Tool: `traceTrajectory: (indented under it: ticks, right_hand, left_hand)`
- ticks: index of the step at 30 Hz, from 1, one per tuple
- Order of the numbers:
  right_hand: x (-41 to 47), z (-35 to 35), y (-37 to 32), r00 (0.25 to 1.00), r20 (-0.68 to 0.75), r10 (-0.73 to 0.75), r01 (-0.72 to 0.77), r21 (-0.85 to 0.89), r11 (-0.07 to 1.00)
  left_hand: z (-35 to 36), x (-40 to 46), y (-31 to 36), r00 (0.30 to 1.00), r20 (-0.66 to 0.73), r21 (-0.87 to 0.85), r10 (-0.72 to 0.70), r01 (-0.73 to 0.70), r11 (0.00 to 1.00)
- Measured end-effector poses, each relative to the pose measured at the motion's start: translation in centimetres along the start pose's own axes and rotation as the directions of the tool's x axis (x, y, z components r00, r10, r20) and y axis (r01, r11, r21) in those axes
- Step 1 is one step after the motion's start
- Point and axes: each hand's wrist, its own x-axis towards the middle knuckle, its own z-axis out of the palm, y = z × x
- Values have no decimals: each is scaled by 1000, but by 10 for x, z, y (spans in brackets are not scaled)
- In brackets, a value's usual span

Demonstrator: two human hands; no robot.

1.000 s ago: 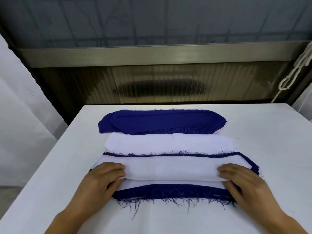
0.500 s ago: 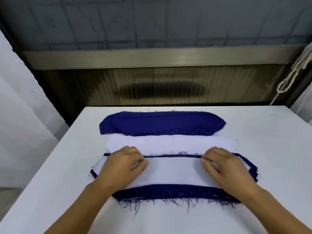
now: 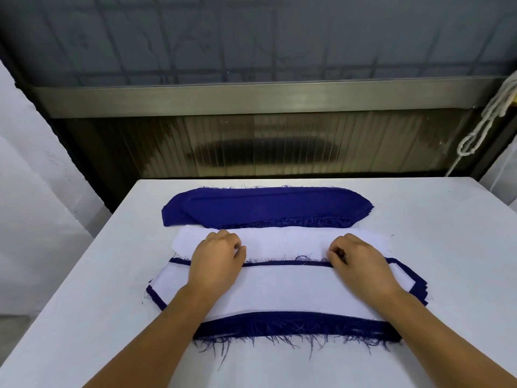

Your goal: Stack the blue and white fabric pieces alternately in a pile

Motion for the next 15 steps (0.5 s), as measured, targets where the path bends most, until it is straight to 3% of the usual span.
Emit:
traceTrajectory:
  ticks: [4,10,15]
  right_hand:
    - [4,-7,11,999,16,38,-38,-49,998]
    - [42,-6,3,999,-30,-18,16,-64,998]
    - [78,2,-6,998,-17,-52,51,-68,996]
  left_hand:
    - [-11,4,-13,1000,9,87,-13,12,996]
    - [-17,37,-12,999,-7,132,33,-32,991]
    - [-4,62,-9,998,39,83,58,-62,995]
